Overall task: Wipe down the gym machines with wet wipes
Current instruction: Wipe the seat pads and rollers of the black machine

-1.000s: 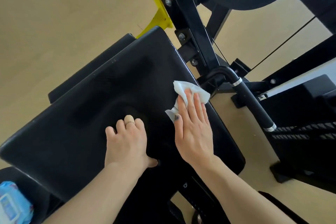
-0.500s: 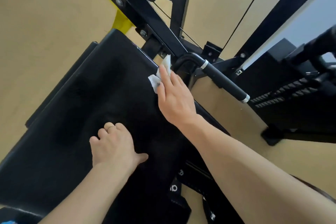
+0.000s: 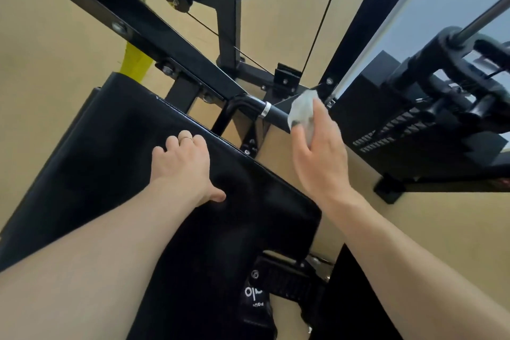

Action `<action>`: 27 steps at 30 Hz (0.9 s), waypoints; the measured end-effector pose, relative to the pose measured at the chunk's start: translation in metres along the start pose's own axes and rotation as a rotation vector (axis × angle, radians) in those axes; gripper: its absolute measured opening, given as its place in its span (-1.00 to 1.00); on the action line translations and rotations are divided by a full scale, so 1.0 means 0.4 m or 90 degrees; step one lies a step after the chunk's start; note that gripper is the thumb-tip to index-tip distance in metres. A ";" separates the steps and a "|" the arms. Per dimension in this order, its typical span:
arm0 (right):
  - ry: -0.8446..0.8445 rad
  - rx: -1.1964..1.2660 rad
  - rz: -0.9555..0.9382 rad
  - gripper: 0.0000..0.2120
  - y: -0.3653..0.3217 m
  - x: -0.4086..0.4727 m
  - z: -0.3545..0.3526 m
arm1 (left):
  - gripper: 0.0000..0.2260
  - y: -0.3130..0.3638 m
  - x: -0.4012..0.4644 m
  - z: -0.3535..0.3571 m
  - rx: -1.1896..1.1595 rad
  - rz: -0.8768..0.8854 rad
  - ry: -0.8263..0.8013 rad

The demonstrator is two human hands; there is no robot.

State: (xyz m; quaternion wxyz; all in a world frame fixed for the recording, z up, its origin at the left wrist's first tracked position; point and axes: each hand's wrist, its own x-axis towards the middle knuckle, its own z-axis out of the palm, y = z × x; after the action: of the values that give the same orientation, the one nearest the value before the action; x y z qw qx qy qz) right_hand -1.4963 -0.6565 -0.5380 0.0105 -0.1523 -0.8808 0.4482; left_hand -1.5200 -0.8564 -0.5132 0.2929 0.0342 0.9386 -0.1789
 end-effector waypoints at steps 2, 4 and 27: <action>0.022 -0.086 -0.078 -0.46 -0.016 0.049 -0.002 | -0.03 0.003 0.002 -0.002 0.000 -0.004 -0.001; -0.047 -0.205 -0.147 -0.44 -0.012 0.081 0.013 | -0.04 0.004 0.007 -0.001 0.002 -0.004 0.004; -0.475 -0.355 0.026 -0.37 -0.057 0.303 0.094 | -0.09 0.001 0.005 0.004 -0.031 0.005 0.020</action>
State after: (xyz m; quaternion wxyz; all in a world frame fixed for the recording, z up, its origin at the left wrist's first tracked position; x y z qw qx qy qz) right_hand -1.6236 -0.6652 -0.5567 -0.3572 0.0046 -0.9081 0.2186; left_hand -1.5209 -0.8565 -0.5157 0.2794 0.0340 0.9471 -0.1542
